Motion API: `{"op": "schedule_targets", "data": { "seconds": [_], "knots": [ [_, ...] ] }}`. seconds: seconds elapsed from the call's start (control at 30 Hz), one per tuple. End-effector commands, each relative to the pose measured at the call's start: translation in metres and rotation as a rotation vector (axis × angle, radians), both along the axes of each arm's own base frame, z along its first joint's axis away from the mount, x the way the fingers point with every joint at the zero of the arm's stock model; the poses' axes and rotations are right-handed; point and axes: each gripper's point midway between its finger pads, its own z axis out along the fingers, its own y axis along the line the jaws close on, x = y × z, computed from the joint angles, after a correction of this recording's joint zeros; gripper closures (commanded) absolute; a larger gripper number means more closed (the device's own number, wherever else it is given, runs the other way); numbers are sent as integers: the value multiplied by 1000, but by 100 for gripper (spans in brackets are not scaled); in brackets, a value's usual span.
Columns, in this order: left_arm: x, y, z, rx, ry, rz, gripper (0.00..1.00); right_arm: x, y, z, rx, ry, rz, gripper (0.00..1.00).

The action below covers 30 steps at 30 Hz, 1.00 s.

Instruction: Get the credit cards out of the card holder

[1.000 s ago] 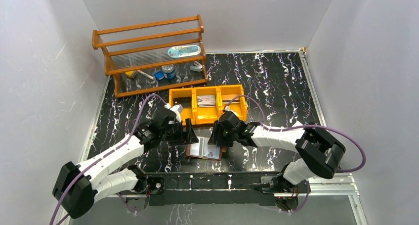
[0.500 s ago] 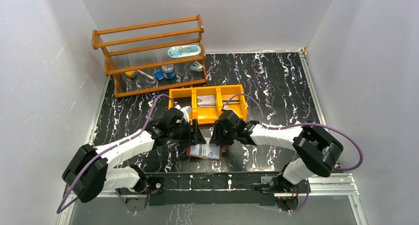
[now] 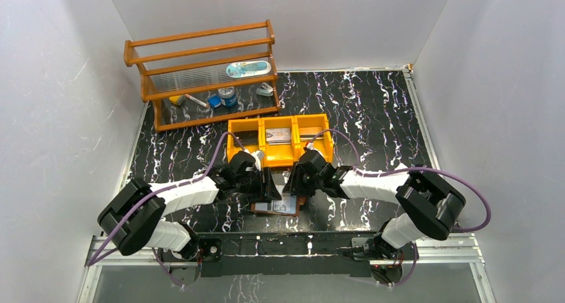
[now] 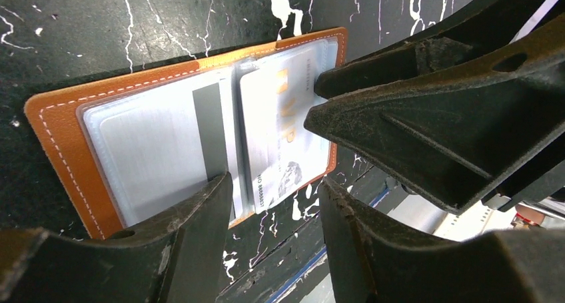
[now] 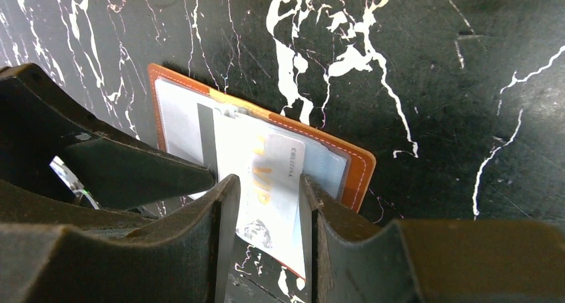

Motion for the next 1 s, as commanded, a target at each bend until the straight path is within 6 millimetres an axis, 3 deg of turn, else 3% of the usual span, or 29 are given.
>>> {"op": "schedule_targets", "data": {
  "seconds": [0.0,0.2,0.5,0.73,0.97],
  "knots": [
    [-3,7,-15,24,12,28,51,-21,-41,-44,-162,89,-41,52],
    [-11,14,-34,28,60,76,54,-30,-47,-52,-144,125,-68,53],
    [-14,11,-36,-39,78,117,59,-36,-48,-58,-128,155,-76,53],
    [-9,14,-26,-72,45,173,67,-37,-51,-60,-141,157,-89,53],
    [-6,4,-10,-177,18,180,78,-38,-51,-61,-143,164,-86,53]
  ]
}}
